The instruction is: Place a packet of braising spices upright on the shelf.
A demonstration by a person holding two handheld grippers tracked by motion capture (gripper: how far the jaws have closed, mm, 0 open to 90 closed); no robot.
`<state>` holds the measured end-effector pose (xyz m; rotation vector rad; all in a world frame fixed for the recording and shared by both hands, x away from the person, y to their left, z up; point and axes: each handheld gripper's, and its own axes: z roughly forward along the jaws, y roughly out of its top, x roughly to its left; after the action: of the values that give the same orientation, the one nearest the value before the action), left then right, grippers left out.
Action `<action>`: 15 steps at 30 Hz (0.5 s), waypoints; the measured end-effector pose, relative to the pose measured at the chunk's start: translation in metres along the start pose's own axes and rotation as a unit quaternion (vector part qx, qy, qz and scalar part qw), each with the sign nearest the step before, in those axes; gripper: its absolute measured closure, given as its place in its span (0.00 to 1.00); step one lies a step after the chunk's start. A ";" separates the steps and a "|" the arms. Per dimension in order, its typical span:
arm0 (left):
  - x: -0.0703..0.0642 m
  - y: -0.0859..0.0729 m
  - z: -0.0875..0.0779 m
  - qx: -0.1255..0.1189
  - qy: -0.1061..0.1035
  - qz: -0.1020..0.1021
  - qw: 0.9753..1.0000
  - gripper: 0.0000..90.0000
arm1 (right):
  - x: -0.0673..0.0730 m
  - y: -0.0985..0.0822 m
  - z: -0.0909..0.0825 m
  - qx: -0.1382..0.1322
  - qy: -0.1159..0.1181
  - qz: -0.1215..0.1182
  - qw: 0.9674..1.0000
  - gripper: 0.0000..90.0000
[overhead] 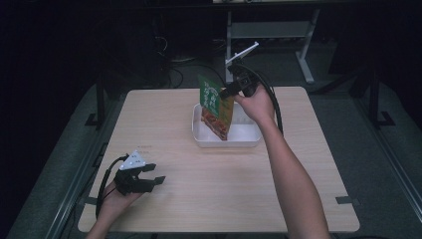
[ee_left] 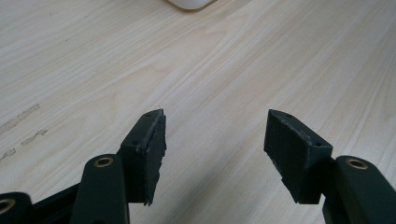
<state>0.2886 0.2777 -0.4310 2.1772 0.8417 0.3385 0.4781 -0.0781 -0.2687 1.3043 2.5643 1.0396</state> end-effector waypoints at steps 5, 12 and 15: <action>0.000 0.000 0.000 0.000 0.000 0.000 1.000 0.43 | -0.001 -0.005 -0.004 -0.002 0.003 0.000 1.000 0.70; -0.001 0.000 0.001 0.001 0.000 0.000 1.000 0.43 | -0.005 -0.014 -0.008 0.000 0.004 0.008 1.000 0.65; 0.000 0.000 0.001 0.000 0.001 -0.001 1.000 0.43 | -0.008 -0.019 -0.010 -0.001 0.008 0.010 1.000 0.64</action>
<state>0.2888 0.2769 -0.4320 2.1771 0.8441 0.3393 0.4671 -0.0972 -0.2743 1.3286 2.5654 1.0599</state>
